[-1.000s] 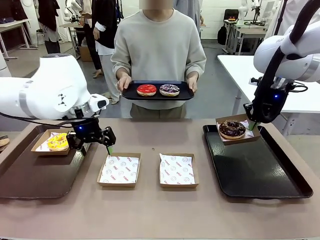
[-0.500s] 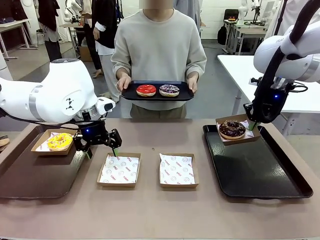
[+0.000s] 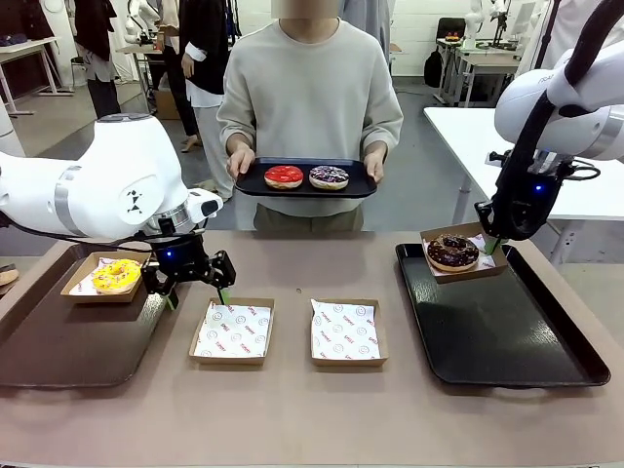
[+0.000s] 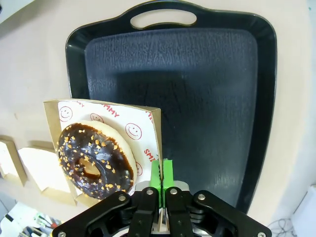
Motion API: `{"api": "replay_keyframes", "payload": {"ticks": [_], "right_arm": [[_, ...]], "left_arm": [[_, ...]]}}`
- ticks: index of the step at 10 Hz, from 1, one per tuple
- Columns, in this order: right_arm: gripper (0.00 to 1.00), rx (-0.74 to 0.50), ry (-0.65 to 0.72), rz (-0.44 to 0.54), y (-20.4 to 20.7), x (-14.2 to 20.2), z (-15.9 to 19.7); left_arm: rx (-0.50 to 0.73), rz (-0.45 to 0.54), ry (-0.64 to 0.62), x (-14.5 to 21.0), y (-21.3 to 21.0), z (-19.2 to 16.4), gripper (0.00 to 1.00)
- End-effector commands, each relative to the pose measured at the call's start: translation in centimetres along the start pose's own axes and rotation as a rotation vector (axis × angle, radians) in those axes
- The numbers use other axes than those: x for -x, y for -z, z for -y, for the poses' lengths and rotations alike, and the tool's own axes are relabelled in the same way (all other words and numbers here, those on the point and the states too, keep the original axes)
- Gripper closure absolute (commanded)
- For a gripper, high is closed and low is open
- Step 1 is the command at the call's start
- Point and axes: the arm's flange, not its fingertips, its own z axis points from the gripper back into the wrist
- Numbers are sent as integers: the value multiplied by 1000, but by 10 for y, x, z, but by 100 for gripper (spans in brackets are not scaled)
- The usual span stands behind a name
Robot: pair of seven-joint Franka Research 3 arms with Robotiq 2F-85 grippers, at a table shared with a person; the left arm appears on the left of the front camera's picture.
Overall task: Individually package the donuts and arrange them on the tray.
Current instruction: Place the picked Paper togo box on the Handle tray while simultaneously picking up another Paper togo box from the table with the other hand.
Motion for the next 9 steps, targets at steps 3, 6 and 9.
{"api": "replay_keyframes", "payload": {"ticks": [3,6,9], "right_arm": [[98,8,65,-16,11,-17,0],[98,-1,112,-51,38,-39,18],[98,-16,71,-76,55,-49,28]], "left_arm": [[-55,6,38,16,0,-11,0],[-58,-3,35,15,16,-5,0],[-81,-7,30,11,27,4,0]]}}
